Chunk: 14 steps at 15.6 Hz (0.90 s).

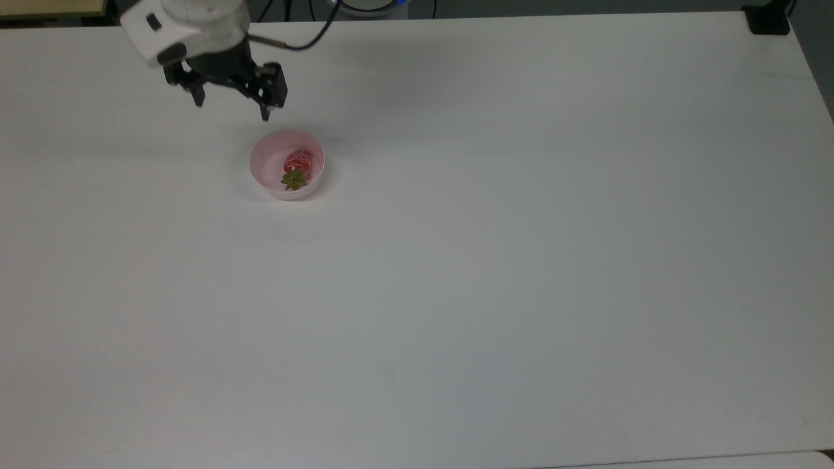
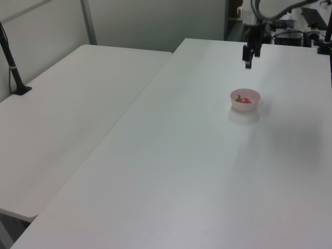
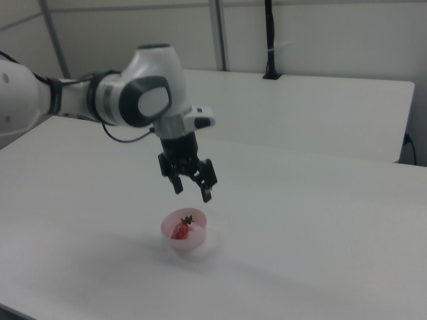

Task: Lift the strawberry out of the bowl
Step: 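Lower the gripper into the pink bowl around the red strawberry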

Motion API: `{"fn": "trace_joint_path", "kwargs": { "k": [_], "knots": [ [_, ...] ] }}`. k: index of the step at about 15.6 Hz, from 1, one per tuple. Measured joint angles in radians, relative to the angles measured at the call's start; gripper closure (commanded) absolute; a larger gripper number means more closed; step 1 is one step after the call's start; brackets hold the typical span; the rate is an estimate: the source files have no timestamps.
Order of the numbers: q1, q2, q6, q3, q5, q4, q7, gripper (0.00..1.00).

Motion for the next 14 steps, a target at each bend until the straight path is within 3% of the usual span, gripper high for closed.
{"fn": "trace_joint_path", "kwargs": {
  "k": [1,5,14],
  "knots": [
    [0.001,0.015,0.013,0.000,-0.007,-0.009,-0.002,0.04],
    [0.003,0.061,0.031,0.001,-0.014,-0.012,-0.049,0.24],
    [0.027,0.152,0.032,0.020,-0.011,-0.016,-0.067,0.20]
  ]
}}
